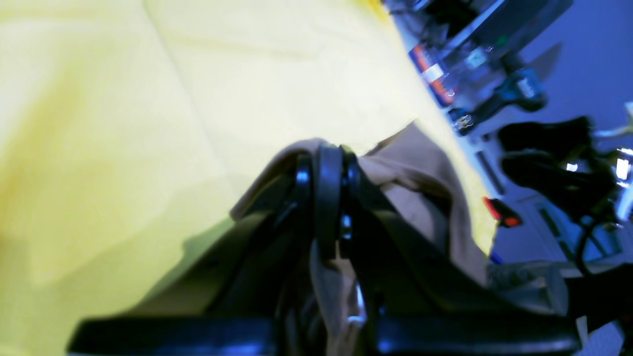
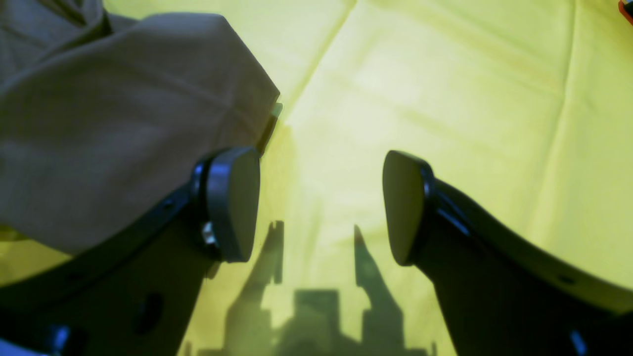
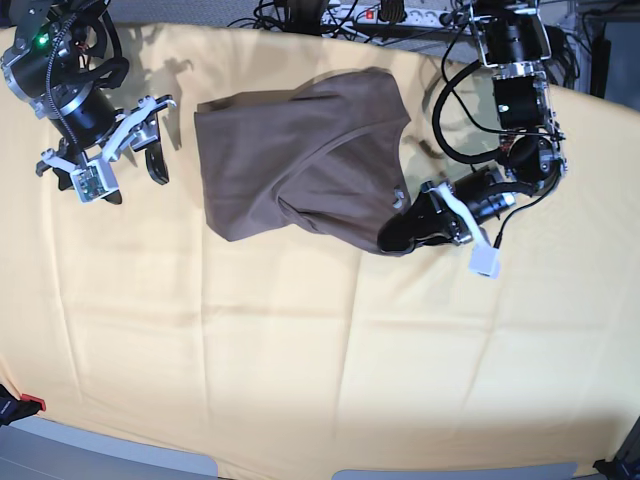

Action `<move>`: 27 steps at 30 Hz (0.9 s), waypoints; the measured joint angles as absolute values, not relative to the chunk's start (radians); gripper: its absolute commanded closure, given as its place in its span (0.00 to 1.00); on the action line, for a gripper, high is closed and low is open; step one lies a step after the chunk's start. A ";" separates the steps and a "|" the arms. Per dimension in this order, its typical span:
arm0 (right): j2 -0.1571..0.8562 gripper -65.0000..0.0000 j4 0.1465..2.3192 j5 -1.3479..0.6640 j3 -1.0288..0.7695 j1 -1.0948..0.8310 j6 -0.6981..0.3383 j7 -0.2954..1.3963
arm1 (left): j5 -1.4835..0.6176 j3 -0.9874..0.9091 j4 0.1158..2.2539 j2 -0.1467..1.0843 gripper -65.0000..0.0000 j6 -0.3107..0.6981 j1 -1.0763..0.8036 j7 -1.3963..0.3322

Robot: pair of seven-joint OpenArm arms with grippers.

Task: Fold the T-shirt properly
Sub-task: 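Grasp the bundle edge with the left gripper and tuck it under, then release the left gripper and move both grippers beside the bundle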

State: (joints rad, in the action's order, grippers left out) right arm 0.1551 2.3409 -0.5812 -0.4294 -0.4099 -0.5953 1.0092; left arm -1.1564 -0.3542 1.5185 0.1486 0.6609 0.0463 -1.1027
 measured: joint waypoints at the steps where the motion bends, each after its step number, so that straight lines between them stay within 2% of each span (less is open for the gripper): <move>1: 0.155 0.36 2.341 -0.587 -0.429 -0.410 -0.601 1.009 | -1.164 -0.362 1.518 0.148 1.00 0.671 0.044 -1.105; 6: 0.155 0.36 2.341 -0.592 -0.429 -0.410 -0.615 1.010 | -1.144 -0.434 1.518 0.146 1.00 0.675 0.039 -1.097; 10: 0.155 0.36 2.341 -0.592 -0.429 -0.410 -0.614 1.010 | -1.034 -0.477 1.518 0.146 1.00 0.668 0.039 -1.044; 12: 0.155 0.36 2.341 -0.599 -0.429 -0.410 -0.614 1.010 | -1.023 -0.470 1.518 0.146 1.00 0.632 0.039 -1.047; 16: 0.155 0.36 2.341 -0.657 -0.429 -0.410 -0.635 1.010 | -1.023 -0.388 1.518 0.147 1.00 0.628 0.039 -1.052; 17: 0.155 0.36 2.341 -0.667 -0.429 -0.410 -0.640 1.010 | -1.023 -0.357 1.518 0.147 0.94 0.629 0.039 -1.061; 19: 0.155 0.36 2.341 -0.674 -0.429 -0.410 -0.646 1.010 | -1.050 -0.290 1.518 0.147 0.67 0.627 0.039 -1.099; 21: 0.155 0.36 2.341 -0.687 -0.429 -0.409 -0.652 1.010 | -1.113 -0.227 1.518 0.147 0.49 0.640 0.041 -1.140; 24: 0.155 0.36 2.341 -0.741 -0.429 -0.403 -0.679 1.010 | -1.137 -0.176 1.518 0.146 0.48 0.690 0.062 -1.241; 27: 0.161 0.36 2.341 -0.752 -0.429 -0.376 -0.686 1.011 | -1.138 -0.200 1.519 0.148 0.59 0.690 0.096 -1.288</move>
